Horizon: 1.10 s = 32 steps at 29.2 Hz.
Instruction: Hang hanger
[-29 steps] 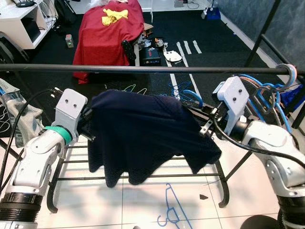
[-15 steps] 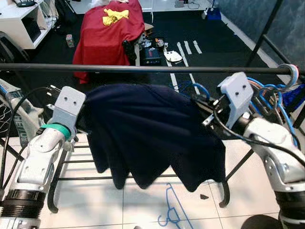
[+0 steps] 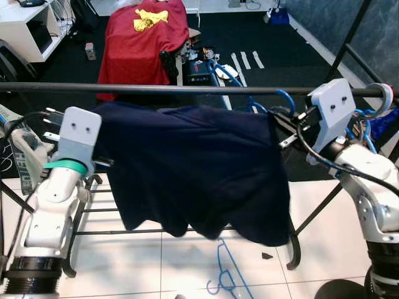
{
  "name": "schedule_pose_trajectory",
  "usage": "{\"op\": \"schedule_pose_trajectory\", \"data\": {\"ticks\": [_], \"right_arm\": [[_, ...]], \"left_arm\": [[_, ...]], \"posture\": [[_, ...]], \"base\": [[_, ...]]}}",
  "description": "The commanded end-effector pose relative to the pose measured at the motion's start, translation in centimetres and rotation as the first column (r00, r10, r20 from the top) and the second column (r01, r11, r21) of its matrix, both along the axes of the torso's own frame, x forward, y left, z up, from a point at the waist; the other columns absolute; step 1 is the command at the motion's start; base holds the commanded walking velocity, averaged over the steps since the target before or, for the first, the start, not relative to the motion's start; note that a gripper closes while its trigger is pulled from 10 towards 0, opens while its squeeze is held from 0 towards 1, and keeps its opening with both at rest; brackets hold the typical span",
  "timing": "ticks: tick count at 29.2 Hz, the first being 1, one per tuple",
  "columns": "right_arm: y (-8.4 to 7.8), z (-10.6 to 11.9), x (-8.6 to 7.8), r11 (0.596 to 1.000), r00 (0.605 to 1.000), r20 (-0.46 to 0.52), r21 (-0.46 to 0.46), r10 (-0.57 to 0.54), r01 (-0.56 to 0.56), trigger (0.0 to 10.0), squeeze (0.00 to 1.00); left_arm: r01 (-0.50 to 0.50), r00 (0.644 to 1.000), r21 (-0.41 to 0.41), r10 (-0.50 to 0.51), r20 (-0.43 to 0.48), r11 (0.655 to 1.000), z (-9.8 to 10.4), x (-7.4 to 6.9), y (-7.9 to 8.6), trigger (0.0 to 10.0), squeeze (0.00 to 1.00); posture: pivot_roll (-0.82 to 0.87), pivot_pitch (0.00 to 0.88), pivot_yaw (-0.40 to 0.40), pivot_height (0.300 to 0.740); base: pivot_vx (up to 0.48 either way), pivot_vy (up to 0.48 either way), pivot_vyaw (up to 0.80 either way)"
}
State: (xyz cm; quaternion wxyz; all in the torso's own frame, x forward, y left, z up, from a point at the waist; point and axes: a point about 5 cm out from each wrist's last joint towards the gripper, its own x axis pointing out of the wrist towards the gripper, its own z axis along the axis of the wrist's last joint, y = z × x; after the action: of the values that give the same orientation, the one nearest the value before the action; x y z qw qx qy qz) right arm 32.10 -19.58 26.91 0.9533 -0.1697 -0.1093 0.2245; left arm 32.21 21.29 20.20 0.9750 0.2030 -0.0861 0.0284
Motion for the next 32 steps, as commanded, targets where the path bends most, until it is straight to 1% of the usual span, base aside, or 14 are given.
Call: {"op": "schedule_pose_trajectory", "data": {"ticks": [1,7,9,10,12,13,14,15,16,17,19,21,24,32], "right_arm": [[0.1,1.5,-0.3,1.000,0.997,0.075,0.025,0.015,-0.016,10.0,0.00],[0.7,2.2,-0.9,0.995,0.990,0.119,0.038,0.082,-0.087,10.0,0.00],[1.7,2.4,-1.4,0.987,0.979,0.134,0.035,0.152,-0.158,10.0,0.00],[1.7,2.4,-1.4,0.987,0.979,0.134,0.035,0.152,-0.158,10.0,0.00],[2.0,2.4,-1.6,0.983,0.976,0.133,0.033,0.174,-0.179,10.0,0.00],[2.4,2.3,-1.6,0.979,0.973,0.129,0.033,0.193,-0.199,10.0,0.00],[2.4,2.3,-1.6,0.979,0.973,0.129,0.033,0.193,-0.199,10.0,0.00],[2.7,2.2,-1.5,0.977,0.971,0.122,0.032,0.206,-0.211,10.0,0.00],[2.7,2.2,-1.5,0.977,0.971,0.122,0.032,0.206,-0.211,10.0,0.00],[3.0,2.0,-1.3,0.977,0.972,0.113,0.034,0.208,-0.213,10.0,0.00],[3.0,2.0,-1.3,0.977,0.972,0.113,0.034,0.208,-0.213,10.0,0.00],[3.2,1.6,-0.8,0.979,0.976,0.101,0.044,0.193,-0.198,10.0,0.00],[3.3,1.7,-0.5,0.982,0.980,0.119,0.082,0.161,-0.171,10.0,0.00],[2.5,2.4,0.2,0.987,0.986,0.156,0.135,0.065,-0.086,10.0,0.00]], "left_arm": [[0.018,0.998,0.021,-0.016,-0.062,1.000,-1.1,-0.4,0.0,0.0,0.00],[0.095,0.991,-0.034,-0.098,-0.091,0.995,-1.6,-0.4,-1.1,0.0,0.00],[0.360,0.908,-0.244,-0.398,-0.129,0.900,-1.3,-1.3,-4.8,0.0,0.00],[0.360,0.908,-0.244,-0.398,-0.129,0.900,-1.3,-1.3,-4.8,0.0,0.00],[0.467,0.839,-0.324,-0.528,-0.130,0.823,-1.1,-1.9,-6.4,0.0,0.00],[0.568,0.759,-0.373,-0.642,-0.109,0.734,-0.6,-2.7,-8.0,0.0,0.00],[0.568,0.759,-0.373,-0.642,-0.109,0.734,-0.6,-2.7,-8.0,0.0,0.00],[0.646,0.666,-0.433,-0.741,-0.083,0.629,-0.1,-3.7,-9.3,0.0,0.00],[0.646,0.666,-0.433,-0.741,-0.083,0.629,-0.1,-3.7,-9.3,0.0,0.00],[0.694,0.577,-0.495,-0.815,-0.050,0.522,0.3,-4.6,-10.4,0.0,0.00],[0.694,0.577,-0.495,-0.815,-0.050,0.522,0.3,-4.6,-10.4,0.0,0.00],[0.755,0.426,-0.544,-0.905,-0.018,0.366,0.7,-6.3,-11.3,0.0,0.00],[0.765,0.377,-0.554,-0.926,-0.028,0.328,0.5,-7.1,-11.1,0.0,0.00],[0.756,0.397,-0.551,-0.917,-0.045,0.354,0.1,-7.1,-11.0,0.0,0.00]], "posture": [[-0.03,0.055,0.131,0.740],[-0.03,0.055,0.130,0.740],[-0.04,0.055,0.127,0.740],[-0.04,0.055,0.127,0.740],[-0.04,0.055,0.127,0.740],[-0.04,0.055,0.126,0.740],[-0.04,0.055,0.126,0.740],[-0.04,0.053,0.124,0.740],[-0.04,0.053,0.124,0.740],[-0.04,0.054,0.123,0.740],[-0.04,0.054,0.123,0.740],[-0.04,0.054,0.121,0.740],[-0.04,0.056,0.120,0.740],[-0.04,0.057,0.119,0.740]], "base": [[0.000,0.000,0.00],[0.000,0.000,0.00],[0.000,0.000,0.00],[0.000,0.000,0.00],[0.000,0.000,0.00],[0.000,0.000,0.00],[0.000,0.000,0.00],[0.000,0.000,0.00],[0.000,0.000,0.00],[0.000,0.000,0.00],[0.000,0.000,0.00],[0.000,0.000,0.00],[0.000,0.000,0.00],[0.000,0.000,0.00]]}}
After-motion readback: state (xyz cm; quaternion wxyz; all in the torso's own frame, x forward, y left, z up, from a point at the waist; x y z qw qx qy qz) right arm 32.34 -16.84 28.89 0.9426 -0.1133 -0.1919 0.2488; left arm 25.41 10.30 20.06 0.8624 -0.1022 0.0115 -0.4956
